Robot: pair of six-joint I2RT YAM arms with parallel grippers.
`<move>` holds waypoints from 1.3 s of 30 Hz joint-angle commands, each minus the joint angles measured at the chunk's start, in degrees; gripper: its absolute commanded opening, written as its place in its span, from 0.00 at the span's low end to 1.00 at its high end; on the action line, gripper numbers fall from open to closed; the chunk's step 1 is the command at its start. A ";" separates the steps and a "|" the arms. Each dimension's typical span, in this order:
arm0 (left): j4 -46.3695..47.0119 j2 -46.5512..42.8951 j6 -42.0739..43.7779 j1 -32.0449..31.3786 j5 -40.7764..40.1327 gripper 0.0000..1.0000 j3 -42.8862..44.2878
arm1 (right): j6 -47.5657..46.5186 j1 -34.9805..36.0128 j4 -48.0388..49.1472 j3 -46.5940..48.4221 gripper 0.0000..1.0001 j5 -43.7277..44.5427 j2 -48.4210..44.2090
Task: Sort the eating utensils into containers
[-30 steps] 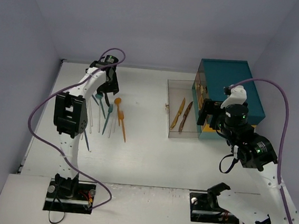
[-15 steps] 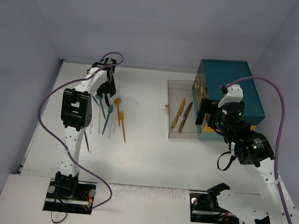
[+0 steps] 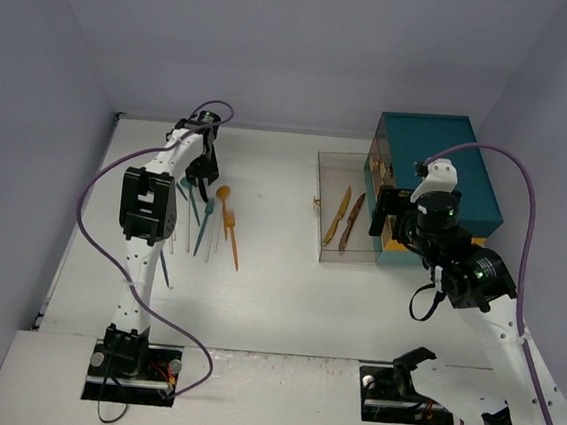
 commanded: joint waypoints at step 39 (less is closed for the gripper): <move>0.00 -11.62 -4.29 -0.73 9.28 0.00 8.94 | -1.14 -0.37 2.37 2.66 1.00 1.82 -0.32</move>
